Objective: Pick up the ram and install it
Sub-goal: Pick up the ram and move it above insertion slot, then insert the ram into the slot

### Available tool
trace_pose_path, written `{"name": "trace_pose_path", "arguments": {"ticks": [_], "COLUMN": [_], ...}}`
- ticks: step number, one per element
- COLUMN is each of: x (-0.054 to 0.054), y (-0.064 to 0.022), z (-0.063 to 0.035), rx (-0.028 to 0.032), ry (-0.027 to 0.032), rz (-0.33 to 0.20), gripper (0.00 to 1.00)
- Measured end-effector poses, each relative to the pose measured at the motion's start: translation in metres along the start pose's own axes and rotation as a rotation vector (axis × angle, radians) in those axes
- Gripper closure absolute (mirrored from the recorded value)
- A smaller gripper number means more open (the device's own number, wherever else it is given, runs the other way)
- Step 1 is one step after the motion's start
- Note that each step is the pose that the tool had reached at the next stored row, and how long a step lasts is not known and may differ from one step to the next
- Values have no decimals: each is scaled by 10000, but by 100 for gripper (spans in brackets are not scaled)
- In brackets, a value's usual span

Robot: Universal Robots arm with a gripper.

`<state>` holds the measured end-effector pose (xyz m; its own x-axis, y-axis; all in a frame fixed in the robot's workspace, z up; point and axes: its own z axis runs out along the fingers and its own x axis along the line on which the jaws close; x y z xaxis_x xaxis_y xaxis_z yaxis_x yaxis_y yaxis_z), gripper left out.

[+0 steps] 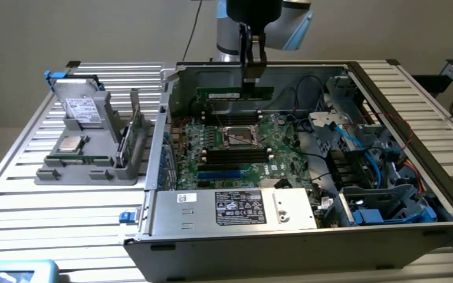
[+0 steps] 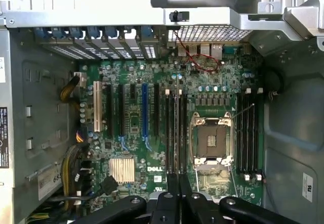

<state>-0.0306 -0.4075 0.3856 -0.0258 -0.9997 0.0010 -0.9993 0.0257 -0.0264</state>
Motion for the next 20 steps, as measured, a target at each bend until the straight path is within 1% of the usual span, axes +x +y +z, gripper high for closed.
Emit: {"name": "trace_pose_path", "arguments": {"ticks": [3,4,13,16,18,20], "x": [-5,-6,-22,-37,-46,-49], "y": [-4,-4,-4,-3,-2,0], "z": [20,24,36,66,99,137], "rx": [-4,-4,-95,-126,-148,-169], "ry": [-121,-143,-148,-162,-183,-187], "rz": [59,79,78,79,79,81], "gripper": [88,88,88,88,88,88]}}
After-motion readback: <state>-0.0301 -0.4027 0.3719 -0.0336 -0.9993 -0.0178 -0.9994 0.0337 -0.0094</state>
